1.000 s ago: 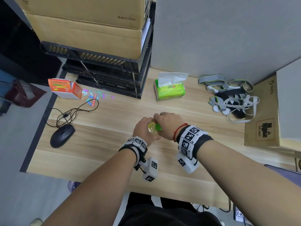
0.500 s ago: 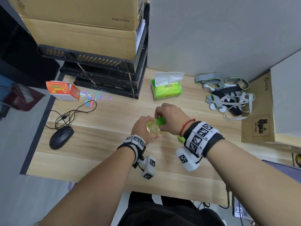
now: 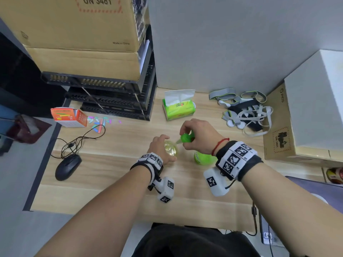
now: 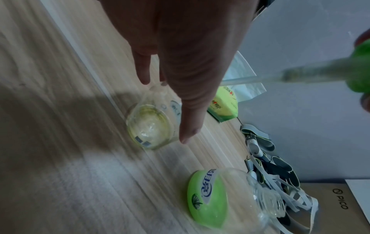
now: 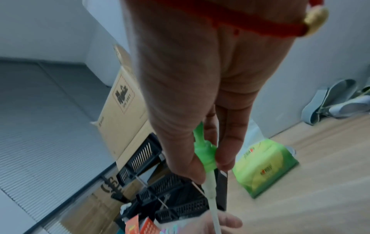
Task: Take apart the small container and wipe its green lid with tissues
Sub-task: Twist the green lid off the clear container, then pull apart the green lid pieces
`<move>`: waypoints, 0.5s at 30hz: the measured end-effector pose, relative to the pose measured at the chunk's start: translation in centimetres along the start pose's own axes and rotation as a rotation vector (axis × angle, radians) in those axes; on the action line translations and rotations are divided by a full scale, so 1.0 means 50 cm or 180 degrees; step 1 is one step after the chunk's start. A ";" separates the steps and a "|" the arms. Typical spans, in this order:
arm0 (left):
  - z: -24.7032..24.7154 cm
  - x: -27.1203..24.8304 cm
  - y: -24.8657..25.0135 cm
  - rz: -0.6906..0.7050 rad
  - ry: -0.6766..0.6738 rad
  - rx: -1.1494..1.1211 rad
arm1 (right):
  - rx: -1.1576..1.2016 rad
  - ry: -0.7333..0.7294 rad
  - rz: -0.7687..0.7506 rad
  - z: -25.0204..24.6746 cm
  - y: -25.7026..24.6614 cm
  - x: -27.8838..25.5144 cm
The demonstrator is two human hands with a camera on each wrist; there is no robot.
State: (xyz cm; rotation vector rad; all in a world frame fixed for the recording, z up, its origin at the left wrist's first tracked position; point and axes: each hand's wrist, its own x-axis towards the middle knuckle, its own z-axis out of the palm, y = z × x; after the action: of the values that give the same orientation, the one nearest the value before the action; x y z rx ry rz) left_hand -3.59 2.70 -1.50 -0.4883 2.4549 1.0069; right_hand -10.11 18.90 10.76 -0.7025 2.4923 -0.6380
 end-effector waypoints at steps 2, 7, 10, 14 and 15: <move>-0.006 -0.004 0.011 -0.0007 0.0031 0.0078 | 0.0030 0.0056 0.0002 -0.031 0.004 -0.013; -0.015 -0.020 0.080 0.0292 0.0244 0.0345 | -0.0088 0.0290 0.0135 -0.128 0.035 -0.056; 0.000 -0.027 0.133 0.0591 0.0427 0.0574 | -0.0208 0.0303 0.0367 -0.167 0.077 -0.090; 0.055 -0.028 0.174 0.0744 0.0097 0.0391 | -0.0332 0.0176 0.0581 -0.167 0.130 -0.126; 0.070 -0.028 0.177 0.0730 0.0007 0.0349 | -0.0347 0.0137 0.0612 -0.160 0.137 -0.131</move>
State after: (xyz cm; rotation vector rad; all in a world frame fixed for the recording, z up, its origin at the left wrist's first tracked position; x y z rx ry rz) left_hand -5.69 11.39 2.03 -0.1747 2.5946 0.9509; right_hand -11.97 30.29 15.31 -0.4834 2.6098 -0.4548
